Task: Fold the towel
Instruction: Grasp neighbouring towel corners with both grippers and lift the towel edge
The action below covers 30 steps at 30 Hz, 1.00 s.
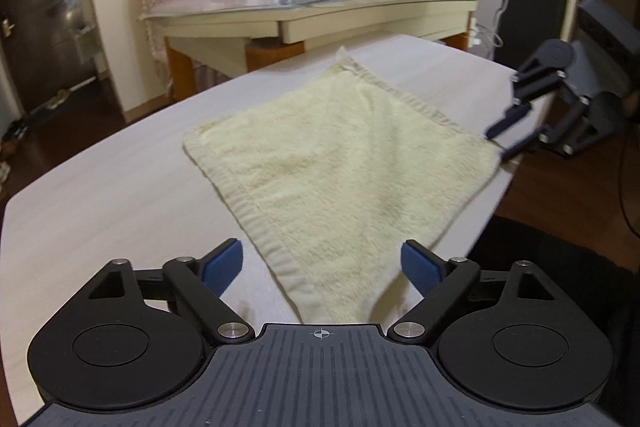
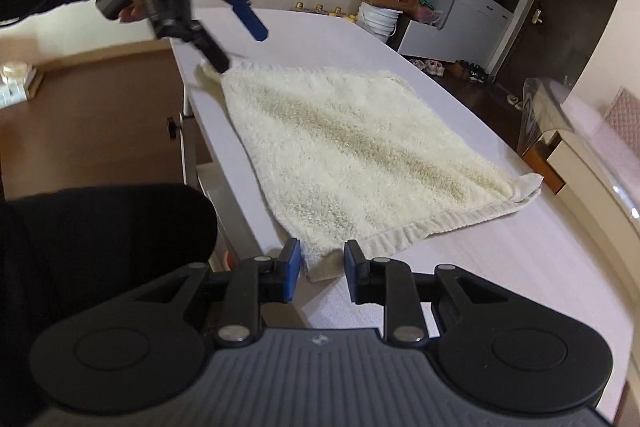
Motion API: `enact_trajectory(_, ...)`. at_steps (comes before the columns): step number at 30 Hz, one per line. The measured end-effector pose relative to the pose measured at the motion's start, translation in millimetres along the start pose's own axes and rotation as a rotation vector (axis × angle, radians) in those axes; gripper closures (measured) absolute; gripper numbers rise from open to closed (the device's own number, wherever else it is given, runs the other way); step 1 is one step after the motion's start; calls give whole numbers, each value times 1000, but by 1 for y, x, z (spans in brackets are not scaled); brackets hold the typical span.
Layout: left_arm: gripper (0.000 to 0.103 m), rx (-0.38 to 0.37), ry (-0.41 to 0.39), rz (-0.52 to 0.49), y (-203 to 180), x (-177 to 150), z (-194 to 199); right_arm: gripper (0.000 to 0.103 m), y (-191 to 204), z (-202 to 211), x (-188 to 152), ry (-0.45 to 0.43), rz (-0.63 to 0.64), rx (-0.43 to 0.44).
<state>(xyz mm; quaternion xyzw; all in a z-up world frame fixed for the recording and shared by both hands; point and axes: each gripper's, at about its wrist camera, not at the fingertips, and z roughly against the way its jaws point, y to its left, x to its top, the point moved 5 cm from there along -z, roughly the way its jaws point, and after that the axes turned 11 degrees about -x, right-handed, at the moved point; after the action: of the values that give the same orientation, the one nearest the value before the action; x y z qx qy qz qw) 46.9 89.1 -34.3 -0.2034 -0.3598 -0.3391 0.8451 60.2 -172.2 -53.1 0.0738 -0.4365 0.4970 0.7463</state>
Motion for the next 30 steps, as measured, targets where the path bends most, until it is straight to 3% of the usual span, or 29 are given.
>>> enact_trajectory(3, 12, -29, 6, -51, -10, -3, 2, 90, -6, 1, -4, 8, -75, 41)
enact_trajectory(10, 17, -78, 63, -205, -38, -14, -2, 91, -15, 30, -5, 14, -154, 87)
enact_trajectory(19, 55, -31, 125, -344, -50, -23, -18, 91, -23, 52, -23, 52, -194, 89)
enact_trajectory(21, 70, -44, 137, -345, -50, -23, -20, 91, -20, 52, -22, 52, -192, 91)
enact_trajectory(27, 97, -78, 154, -286, -43, -18, -14, 91, -18, 51, -21, 45, -188, 94)
enact_trajectory(30, 97, -101, 155, -251, -41, -16, -9, 90, -18, 50, -21, 46, -181, 99)
